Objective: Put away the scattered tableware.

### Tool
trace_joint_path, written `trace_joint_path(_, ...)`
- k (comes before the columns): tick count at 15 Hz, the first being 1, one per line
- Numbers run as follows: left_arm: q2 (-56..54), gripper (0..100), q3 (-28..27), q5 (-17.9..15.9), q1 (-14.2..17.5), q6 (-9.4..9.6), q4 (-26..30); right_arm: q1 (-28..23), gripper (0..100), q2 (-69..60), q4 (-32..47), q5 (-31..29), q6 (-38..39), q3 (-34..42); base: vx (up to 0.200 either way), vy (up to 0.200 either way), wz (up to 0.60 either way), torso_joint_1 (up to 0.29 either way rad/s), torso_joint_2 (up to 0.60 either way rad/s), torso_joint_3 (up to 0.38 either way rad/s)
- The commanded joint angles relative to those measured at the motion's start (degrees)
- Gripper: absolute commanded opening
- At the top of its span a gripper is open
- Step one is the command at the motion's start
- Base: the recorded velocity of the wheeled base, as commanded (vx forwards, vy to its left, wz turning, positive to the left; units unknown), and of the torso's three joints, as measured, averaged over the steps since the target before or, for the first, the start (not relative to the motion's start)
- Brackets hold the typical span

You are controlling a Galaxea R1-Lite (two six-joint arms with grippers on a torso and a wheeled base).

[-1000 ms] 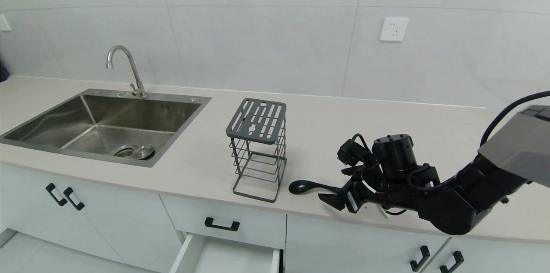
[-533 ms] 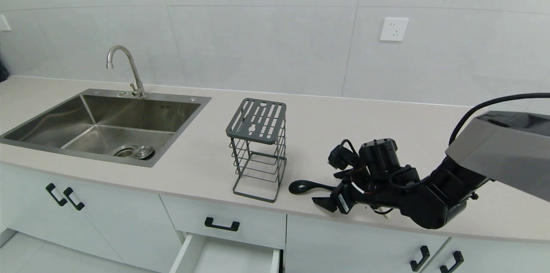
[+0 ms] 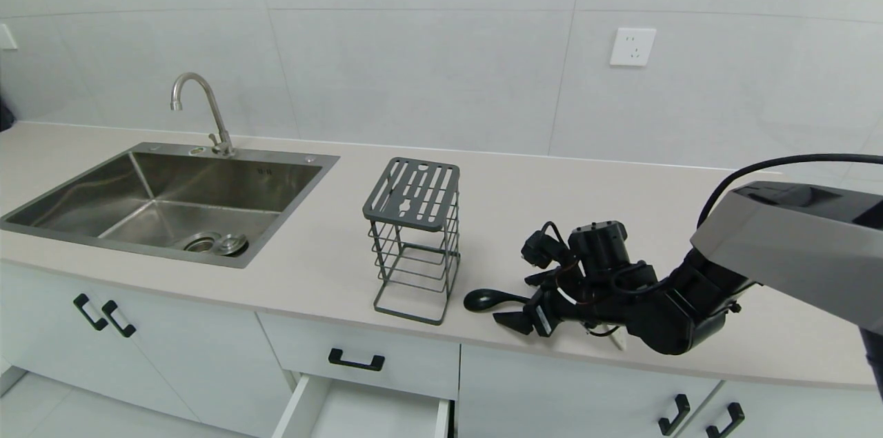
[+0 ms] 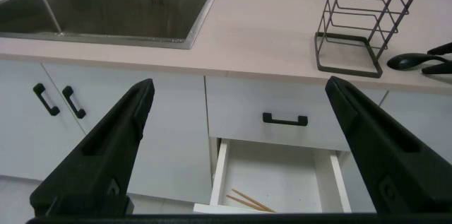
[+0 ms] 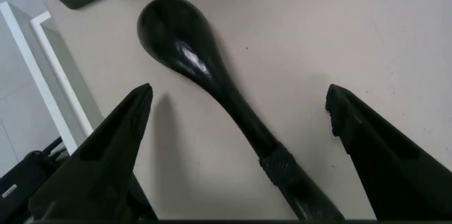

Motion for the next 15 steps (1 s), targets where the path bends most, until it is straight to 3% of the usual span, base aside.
trace_joint_path(1, 0.1, 100, 0.0, 0.0, 0.0, 0.0, 0.0, 0.0, 0, 1.0, -0.1, 0.0, -0.2, -0.2, 0.0, 0.0, 0.0, 0.0, 0.0, 0.0)
trace_joint_path(7, 0.1, 100, 0.0, 0.0, 0.0, 0.0, 0.0, 0.1, 0, 0.5, -0.3, -1.1, -1.5, 2.3, 0.0, 0.0, 0.0, 0.0, 0.0, 0.0)
trace_joint_path(15, 0.1, 100, 0.0, 0.0, 0.0, 0.0, 0.0, 0.6, 0, -16.2, -0.4, -1.2, -3.2, 13.3, 0.0, 0.0, 0.0, 0.0, 0.0, 0.0)
